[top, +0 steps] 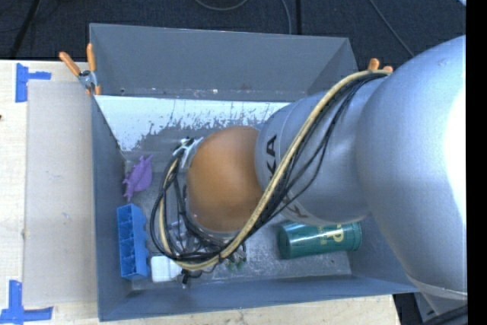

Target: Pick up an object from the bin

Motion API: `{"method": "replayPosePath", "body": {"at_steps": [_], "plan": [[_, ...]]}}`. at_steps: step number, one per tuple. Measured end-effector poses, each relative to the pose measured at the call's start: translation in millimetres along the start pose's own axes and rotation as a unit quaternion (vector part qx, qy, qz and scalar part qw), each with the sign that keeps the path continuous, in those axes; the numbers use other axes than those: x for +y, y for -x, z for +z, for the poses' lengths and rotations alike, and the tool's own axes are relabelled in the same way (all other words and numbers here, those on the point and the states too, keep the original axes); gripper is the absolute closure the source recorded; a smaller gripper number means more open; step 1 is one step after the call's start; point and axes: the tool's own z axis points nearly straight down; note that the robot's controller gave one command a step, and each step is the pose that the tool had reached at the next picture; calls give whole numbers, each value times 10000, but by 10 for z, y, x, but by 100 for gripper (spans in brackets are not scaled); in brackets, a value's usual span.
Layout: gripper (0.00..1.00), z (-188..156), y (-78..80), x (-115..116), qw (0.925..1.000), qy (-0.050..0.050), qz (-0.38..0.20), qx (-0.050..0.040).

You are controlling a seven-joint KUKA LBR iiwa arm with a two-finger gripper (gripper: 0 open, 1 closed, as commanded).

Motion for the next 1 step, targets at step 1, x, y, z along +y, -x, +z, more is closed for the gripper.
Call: {"method": "replayPosePath", "body": {"at_steps": [1], "plan": [[100,-174,-11,2,10000,-1,2,24]]}}
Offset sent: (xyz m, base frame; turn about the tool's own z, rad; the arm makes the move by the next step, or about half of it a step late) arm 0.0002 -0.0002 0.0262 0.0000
